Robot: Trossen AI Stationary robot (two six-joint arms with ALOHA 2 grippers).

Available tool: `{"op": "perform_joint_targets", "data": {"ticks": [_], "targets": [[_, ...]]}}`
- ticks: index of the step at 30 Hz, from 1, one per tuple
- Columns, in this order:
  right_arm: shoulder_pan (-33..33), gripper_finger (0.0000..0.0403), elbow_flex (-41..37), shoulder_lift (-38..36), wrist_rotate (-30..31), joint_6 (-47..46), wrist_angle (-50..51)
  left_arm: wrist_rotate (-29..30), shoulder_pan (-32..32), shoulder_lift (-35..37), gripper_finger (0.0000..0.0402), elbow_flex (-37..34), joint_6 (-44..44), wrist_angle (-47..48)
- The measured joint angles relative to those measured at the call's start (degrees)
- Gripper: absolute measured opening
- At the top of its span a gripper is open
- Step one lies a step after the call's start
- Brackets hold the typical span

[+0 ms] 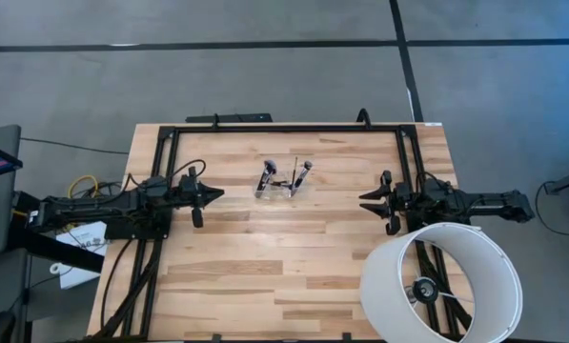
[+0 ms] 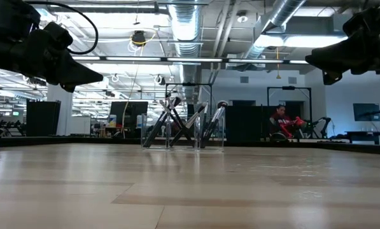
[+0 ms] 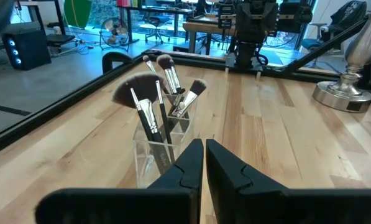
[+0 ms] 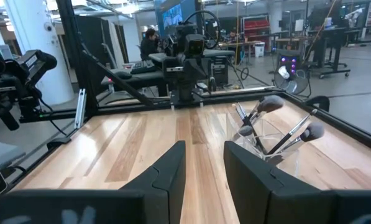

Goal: Put items in baskets/containers
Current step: Return to Home Position

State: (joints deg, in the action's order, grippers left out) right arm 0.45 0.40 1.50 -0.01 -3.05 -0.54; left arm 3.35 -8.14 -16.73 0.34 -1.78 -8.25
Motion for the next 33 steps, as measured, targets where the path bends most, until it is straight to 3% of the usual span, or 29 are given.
{"op": "perform_joint_targets", "data": {"ticks": [33], "targets": [[-0.02,0.0100,-0.04,0.00,0.00,-0.02,0.04,0.00,0.01,0.00,0.0016,0.00,-0.01,-0.64]]}}
